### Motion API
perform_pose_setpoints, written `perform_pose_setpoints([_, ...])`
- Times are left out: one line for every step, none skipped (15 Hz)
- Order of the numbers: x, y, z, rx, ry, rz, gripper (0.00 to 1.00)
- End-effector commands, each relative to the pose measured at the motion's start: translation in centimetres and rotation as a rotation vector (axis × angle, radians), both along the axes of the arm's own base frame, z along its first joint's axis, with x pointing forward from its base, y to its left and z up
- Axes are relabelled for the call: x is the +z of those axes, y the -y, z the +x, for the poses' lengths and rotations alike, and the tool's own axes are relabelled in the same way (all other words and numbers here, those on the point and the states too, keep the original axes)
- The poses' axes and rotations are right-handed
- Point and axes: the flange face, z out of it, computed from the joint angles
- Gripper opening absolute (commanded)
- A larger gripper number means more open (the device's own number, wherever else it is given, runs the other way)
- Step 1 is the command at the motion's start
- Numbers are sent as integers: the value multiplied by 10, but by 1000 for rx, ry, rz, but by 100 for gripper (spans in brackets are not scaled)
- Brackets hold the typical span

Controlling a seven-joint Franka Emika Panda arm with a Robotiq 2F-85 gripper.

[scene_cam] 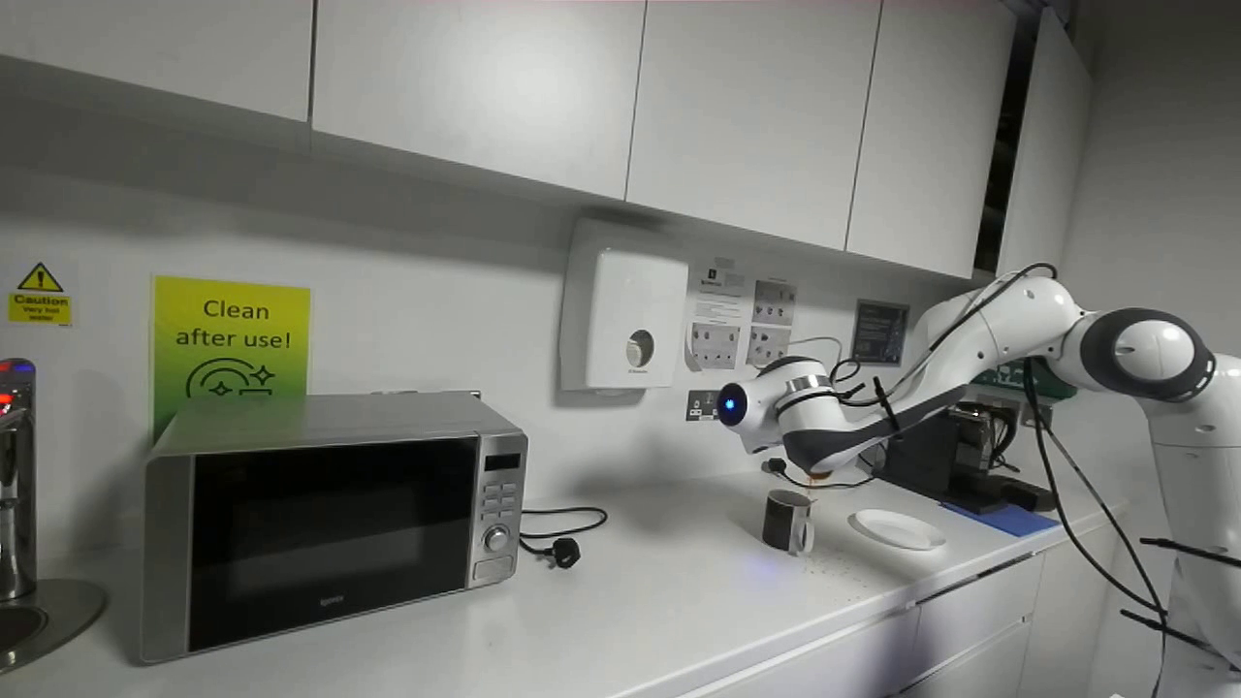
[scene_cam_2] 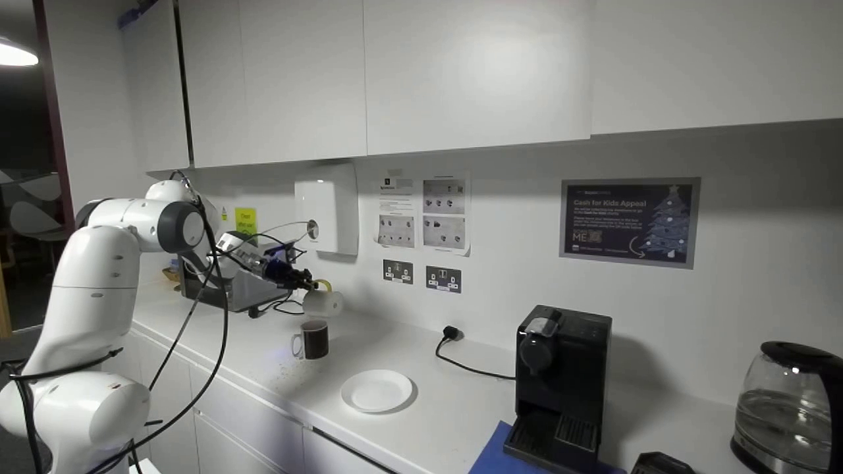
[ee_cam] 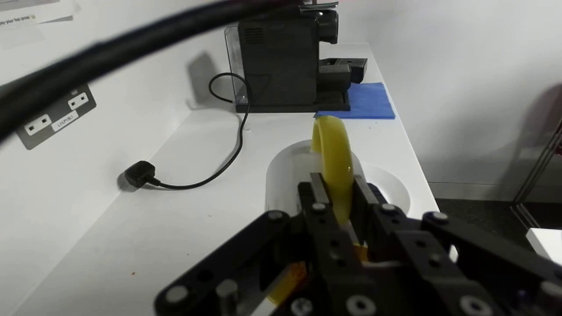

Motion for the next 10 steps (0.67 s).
perform_pose_setpoints([14,-6,8,0,-9,-59,5])
perform_pose_setpoints([14,-7,10,3,-11,-61,5])
perform_pose_setpoints([14,-8,12,7,-13,-63,5])
perform_pose_setpoints([13,-10,15,12,-17,-67,5])
perform_pose_setpoints([12,-11,17,17,-21,-70,5])
perform_pose_setpoints([11,-13,20,22,-23,-73,5])
perform_pose_setpoints([11,-15,22,28,-26,-76,5])
perform_pose_setpoints([11,-17,23,32,-27,-79,5])
perform_pose_setpoints([11,-19,25,36,-28,-80,5])
perform_pose_setpoints([11,-21,25,39,-29,-83,5])
